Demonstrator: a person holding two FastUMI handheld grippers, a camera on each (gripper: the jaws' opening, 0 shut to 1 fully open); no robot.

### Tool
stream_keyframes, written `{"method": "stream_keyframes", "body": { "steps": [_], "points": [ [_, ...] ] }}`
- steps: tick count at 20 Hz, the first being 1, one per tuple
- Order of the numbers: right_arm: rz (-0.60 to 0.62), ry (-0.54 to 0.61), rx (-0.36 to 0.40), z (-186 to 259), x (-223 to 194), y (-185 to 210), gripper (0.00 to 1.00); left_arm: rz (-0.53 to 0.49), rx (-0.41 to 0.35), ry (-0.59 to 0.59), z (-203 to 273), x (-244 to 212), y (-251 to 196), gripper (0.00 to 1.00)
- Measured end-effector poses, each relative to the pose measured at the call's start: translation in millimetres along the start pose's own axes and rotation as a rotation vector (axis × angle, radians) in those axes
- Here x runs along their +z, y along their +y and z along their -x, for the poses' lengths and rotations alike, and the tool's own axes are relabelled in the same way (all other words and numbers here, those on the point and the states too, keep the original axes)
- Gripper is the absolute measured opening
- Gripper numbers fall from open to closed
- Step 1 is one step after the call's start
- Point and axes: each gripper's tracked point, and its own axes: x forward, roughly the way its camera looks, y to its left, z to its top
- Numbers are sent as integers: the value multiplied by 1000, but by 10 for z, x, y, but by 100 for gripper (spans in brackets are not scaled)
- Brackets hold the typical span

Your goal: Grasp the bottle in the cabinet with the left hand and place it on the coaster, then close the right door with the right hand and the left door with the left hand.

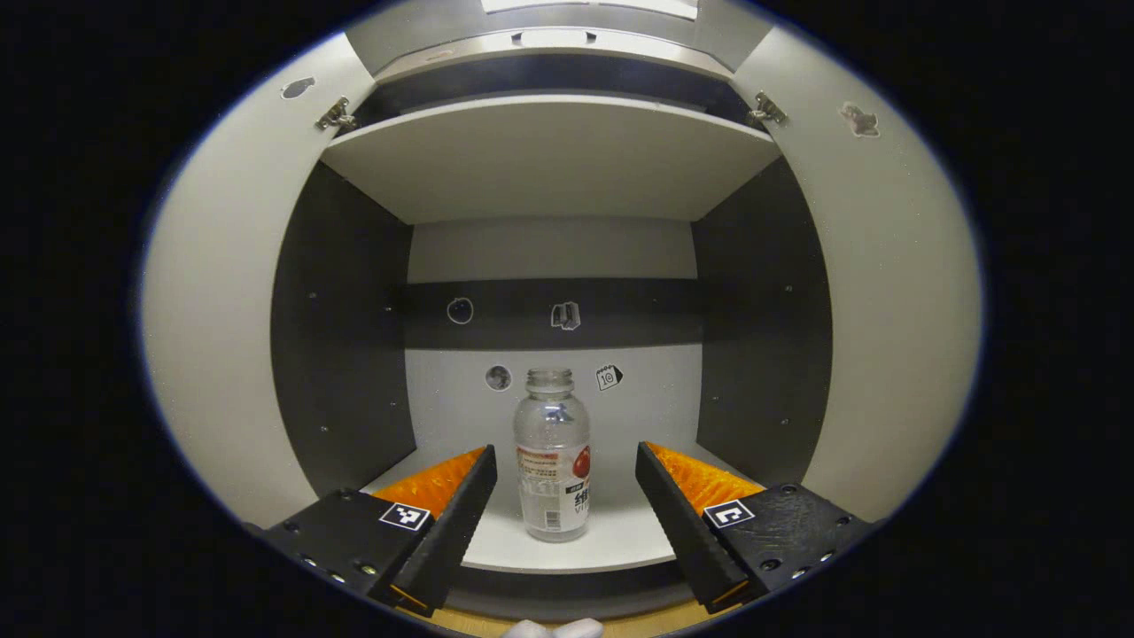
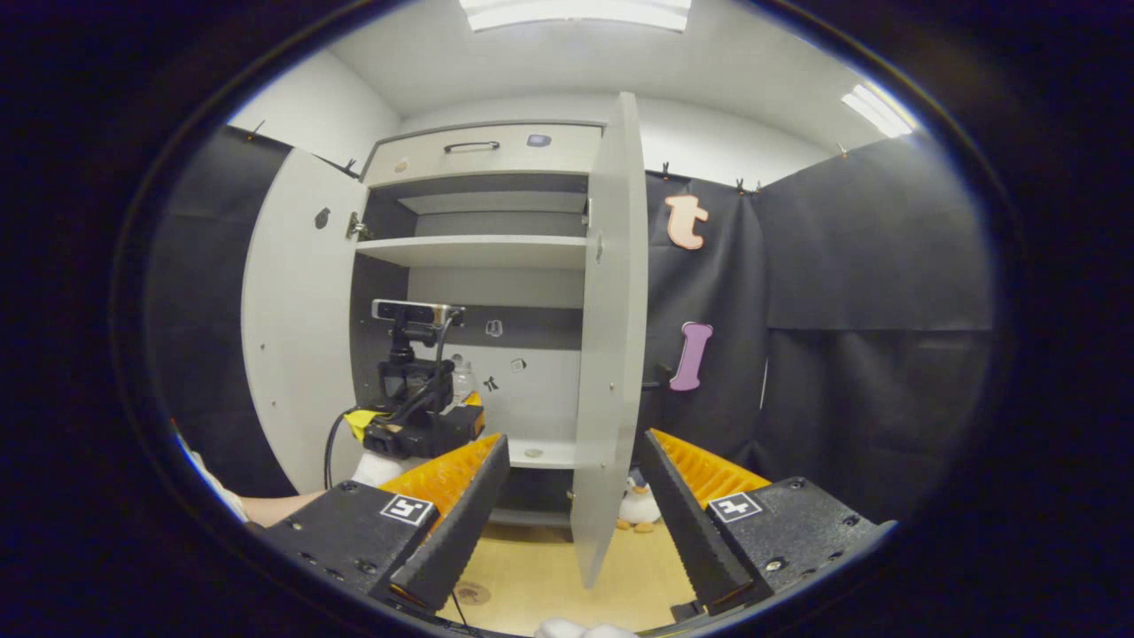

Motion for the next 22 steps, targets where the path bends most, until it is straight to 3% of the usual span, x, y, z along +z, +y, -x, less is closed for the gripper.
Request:
{"method": "stream_keyframes", "body": {
  "steps": [8,19,21,22],
  "points": [
    [7,21,-45,38,-82,-113,98,0,85,4,-543,-78,265,96],
    [-20,44,-43,37,-156,-112,98,-54,52,21,-782,-68,134,95],
    [-22,46,-39,44,-168,-113,98,-61,65,29,-782,-115,195,89],
    [-21,45,-37,45,-169,-113,98,-57,62,32,-784,-123,188,81]
  ]
}}
